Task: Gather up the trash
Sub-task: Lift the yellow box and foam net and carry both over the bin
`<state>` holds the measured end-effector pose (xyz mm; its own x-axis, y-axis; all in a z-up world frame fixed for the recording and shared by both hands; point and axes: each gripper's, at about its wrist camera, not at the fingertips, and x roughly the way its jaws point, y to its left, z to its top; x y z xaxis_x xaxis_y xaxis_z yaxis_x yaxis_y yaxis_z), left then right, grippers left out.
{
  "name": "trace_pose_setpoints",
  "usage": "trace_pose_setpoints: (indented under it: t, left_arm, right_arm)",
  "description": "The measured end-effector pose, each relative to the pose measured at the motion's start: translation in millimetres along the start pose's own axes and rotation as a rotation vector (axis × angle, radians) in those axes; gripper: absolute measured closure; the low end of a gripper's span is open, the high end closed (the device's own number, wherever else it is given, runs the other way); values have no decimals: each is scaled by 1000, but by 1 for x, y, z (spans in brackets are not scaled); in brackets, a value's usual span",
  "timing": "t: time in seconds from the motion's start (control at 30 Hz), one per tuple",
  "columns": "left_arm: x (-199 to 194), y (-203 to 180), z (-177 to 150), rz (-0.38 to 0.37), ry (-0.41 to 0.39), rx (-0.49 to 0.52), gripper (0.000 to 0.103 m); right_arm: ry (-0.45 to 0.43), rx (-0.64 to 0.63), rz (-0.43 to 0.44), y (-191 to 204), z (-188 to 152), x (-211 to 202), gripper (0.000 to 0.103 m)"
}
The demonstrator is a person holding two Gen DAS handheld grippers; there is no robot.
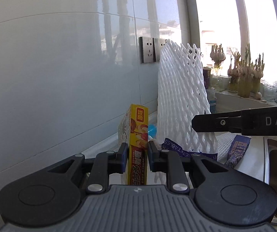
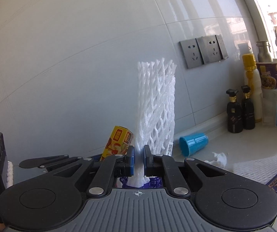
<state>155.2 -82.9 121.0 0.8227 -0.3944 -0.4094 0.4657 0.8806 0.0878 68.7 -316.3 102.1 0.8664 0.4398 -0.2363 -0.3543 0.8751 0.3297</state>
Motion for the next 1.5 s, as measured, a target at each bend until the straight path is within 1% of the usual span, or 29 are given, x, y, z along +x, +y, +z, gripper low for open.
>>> trace_pose_setpoints:
  t: [0.07,0.17,0.37,0.5,0.7,0.83,1.2,1.5]
  left_arm:
    - [-5,7,-9,19,8,-2,84]
    - [-10,18,-23,29,41,-27,84]
    - [-16,40,-52,51,107,-116,84]
    - [-24,54,-77,72,157,-183,83]
    - [-26,61,-111,94,213,-256,83]
    - [-23,66,-129,94,254,-306,83]
    - [-15,88,-182,144,344,-367,83]
    - [4,98,-214,174,417,-426,83]
  right_arm:
    - [22,-8,12,10,-9,5,94]
    - [56,-19,25,22,-21,13,94]
    - [144,-28,38,46,-49,30,94]
    - [209,-52,37,60,-70,42,94]
    - [293,-82,41,74,-104,65,94]
    - [349,-94,45,80,-126,81,94]
    - [472,-175,47,93,-173,125,94]
    - [592,-230,-4,87,-200,172,94]
